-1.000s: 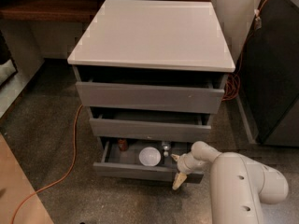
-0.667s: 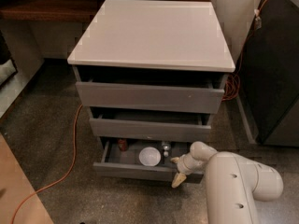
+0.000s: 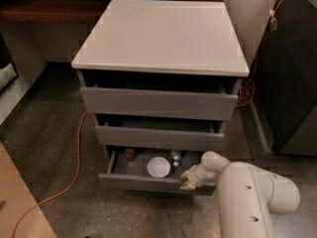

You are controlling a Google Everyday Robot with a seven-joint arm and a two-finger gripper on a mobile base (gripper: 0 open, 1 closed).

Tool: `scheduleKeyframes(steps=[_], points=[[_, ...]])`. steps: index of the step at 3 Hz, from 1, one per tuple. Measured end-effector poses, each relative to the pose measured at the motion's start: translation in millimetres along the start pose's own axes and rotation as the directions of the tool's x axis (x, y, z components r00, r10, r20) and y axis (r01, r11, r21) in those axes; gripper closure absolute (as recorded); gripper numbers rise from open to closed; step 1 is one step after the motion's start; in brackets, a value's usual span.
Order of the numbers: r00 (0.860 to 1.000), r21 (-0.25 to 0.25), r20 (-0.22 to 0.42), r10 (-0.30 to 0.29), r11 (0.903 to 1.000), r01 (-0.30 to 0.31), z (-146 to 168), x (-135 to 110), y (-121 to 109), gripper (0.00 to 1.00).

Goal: Pick blue plastic bottle from bottom drawer and place on counter

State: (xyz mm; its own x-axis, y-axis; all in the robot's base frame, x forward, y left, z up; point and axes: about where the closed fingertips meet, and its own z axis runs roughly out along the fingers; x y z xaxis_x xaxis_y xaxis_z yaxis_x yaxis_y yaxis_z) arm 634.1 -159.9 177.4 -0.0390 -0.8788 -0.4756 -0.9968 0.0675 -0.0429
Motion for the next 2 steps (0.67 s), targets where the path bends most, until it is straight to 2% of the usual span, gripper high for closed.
scheduleKeyframes(steps=[1,2], points=[[1.000,-0.005,0.000,-0.001,1.0000,0.001,3.8,-1.5,4.0,1.00],[1.000,-0.008,-0.003,-0.004,1.0000,0.004,7.9,-4.7,9.8,1.00]])
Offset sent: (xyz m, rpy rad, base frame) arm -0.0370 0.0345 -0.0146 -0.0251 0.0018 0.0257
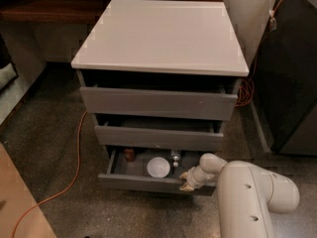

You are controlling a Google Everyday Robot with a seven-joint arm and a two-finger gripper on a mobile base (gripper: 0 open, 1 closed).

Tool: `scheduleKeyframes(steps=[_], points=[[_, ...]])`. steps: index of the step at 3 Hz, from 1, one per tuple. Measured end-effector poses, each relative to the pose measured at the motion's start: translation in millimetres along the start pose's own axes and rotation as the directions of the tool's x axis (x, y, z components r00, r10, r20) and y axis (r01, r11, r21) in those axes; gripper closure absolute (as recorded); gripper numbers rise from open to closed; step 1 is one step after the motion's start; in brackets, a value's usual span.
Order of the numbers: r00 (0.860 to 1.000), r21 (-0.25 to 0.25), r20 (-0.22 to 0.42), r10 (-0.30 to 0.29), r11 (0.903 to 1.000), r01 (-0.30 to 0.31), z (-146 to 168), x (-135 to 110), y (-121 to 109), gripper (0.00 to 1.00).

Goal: Pick blue plastic bottle from bottom drawer and place on counter

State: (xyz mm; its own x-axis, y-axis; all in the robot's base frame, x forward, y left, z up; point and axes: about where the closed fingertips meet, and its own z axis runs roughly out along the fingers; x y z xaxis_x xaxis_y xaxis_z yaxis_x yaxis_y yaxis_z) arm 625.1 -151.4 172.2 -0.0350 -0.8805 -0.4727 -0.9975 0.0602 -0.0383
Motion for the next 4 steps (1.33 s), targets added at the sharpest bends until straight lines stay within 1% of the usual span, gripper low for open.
scheduleKeyframes(steps=[1,4], points=[[1.000,-0.003,-0.007,-0.003,1.0000,0.003,3.8,-1.0,7.4,1.00],[1.000,-0.003,-0.007,-0.003,1.0000,0.003,3.8,-1.0,7.5,1.00]])
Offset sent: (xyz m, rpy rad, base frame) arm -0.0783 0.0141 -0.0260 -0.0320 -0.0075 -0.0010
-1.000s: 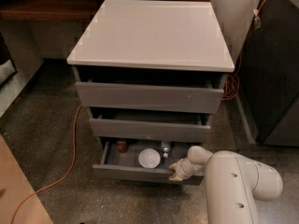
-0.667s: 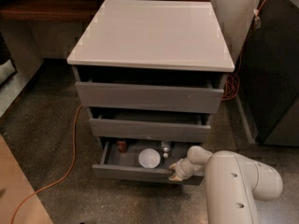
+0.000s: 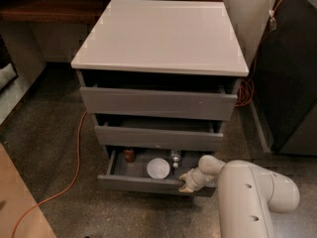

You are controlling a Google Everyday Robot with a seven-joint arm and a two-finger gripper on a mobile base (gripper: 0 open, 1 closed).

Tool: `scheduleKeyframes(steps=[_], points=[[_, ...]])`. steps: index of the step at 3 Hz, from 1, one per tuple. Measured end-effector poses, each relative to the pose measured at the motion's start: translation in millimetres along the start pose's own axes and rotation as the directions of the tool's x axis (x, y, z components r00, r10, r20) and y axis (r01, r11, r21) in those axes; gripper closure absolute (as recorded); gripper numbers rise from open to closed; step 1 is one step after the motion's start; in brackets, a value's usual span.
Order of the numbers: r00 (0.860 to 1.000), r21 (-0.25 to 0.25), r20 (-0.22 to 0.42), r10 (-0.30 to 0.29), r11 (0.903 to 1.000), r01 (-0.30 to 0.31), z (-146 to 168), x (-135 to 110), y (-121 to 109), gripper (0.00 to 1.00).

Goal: Pick blue plastic bottle from bottom drawer and place on counter

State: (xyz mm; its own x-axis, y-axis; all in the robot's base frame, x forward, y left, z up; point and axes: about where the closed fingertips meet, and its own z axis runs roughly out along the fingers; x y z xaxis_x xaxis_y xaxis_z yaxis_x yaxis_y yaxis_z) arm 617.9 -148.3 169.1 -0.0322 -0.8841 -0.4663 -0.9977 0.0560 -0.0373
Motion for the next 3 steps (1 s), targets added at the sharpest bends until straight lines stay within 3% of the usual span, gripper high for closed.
scheduleKeyframes(steps=[1,2,3], points=[[1.000,0.000,0.000,0.000,1.0000,0.000,0.0,0.0,0.0,1.00],[1.000,0.000,0.000,0.000,1.0000,0.000,0.0,0.0,0.0,0.84],[1.000,-0.006,-0.010,0.013,0.9999,-0.014,1.7,10.1,23.0,0.51]])
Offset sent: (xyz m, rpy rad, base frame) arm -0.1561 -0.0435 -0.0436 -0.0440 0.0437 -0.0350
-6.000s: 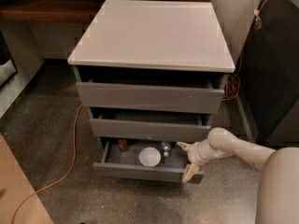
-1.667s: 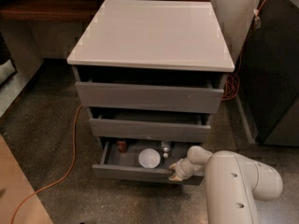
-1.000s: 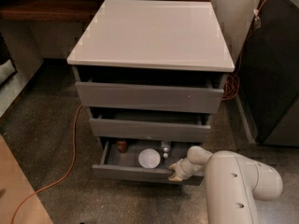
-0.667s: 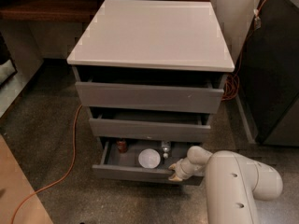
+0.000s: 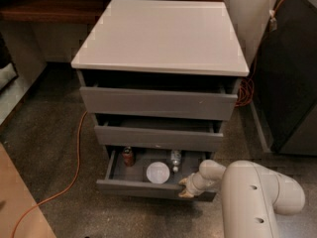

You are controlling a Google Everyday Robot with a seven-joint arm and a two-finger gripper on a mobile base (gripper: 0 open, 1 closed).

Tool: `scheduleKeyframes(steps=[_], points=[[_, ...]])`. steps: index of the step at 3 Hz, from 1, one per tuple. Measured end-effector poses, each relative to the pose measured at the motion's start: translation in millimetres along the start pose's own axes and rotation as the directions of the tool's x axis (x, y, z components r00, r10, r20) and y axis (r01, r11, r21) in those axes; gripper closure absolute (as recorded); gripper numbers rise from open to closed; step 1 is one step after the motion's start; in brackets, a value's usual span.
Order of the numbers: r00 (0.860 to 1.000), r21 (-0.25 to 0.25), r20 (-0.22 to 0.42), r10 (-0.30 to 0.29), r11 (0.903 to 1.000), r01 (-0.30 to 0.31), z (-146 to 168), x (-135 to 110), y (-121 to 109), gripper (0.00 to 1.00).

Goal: Pick blue plastic bottle from bottom drawer and place on counter

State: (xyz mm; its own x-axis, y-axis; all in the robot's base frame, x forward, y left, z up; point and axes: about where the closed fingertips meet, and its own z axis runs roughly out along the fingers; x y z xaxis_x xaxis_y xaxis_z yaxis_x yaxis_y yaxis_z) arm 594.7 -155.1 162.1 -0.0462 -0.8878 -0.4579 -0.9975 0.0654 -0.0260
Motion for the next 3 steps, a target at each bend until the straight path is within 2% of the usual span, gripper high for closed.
scheduleKeyframes(steps=[1,2,3], points=[[1.000,0.000,0.000,0.000,1.0000,0.000,-2.8,-1.4,-0.3,0.28],[0.999,-0.022,-0.016,0.046,0.9987,-0.046,-2.1,12.8,33.4,0.05],[0.998,-0.032,-0.023,0.067,0.9972,-0.067,-1.9,19.0,48.5,0.00]])
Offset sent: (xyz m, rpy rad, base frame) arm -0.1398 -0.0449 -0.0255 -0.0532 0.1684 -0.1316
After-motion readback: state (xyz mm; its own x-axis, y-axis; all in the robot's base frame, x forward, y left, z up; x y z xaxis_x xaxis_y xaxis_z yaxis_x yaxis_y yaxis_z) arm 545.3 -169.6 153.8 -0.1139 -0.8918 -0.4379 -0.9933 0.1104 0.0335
